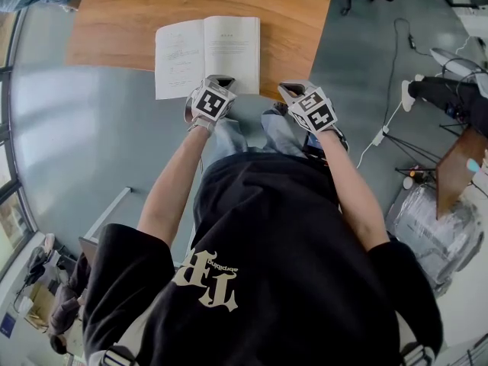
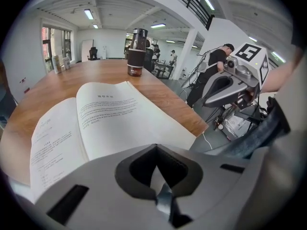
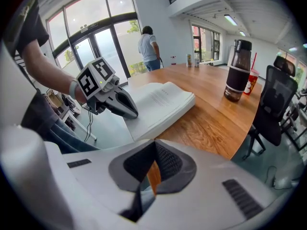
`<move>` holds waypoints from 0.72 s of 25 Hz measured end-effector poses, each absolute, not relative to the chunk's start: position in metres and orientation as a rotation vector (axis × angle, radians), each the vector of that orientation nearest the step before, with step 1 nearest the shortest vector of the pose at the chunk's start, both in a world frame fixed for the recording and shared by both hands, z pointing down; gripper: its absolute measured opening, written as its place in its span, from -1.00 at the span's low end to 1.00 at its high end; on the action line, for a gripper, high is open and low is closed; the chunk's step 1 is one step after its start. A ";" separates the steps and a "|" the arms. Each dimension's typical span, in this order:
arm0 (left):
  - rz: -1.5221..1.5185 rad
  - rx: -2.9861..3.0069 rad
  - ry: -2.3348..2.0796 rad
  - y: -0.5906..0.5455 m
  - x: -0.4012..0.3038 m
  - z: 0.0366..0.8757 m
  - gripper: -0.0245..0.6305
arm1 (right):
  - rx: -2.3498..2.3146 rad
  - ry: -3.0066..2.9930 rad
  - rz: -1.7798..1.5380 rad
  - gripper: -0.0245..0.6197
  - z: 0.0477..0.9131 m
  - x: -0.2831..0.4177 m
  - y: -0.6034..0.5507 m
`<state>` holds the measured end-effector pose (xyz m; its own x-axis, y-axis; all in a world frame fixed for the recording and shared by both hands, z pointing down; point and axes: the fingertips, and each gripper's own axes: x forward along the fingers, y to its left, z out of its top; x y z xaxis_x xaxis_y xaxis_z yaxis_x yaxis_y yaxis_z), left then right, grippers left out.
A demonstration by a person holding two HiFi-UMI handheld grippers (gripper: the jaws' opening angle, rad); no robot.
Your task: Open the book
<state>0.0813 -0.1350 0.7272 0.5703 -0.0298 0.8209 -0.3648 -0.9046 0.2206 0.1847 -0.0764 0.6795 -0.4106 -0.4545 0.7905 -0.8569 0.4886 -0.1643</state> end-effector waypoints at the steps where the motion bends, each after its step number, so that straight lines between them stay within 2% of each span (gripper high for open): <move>1: 1.269 2.433 -0.327 -0.136 0.080 0.727 -0.91 | 1.075 -2.046 0.745 -0.97 0.679 0.183 -0.077; 18: 1.218 2.397 -0.427 -0.149 0.050 0.716 -0.91 | 0.989 -2.080 0.723 -0.97 0.685 0.154 -0.102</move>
<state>0.0505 -0.1492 0.7164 0.5698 -0.0822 0.8176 -0.4461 -0.8666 0.2238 0.1543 -0.1020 0.6853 -0.4535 -0.4172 0.7876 -0.8158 0.5501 -0.1784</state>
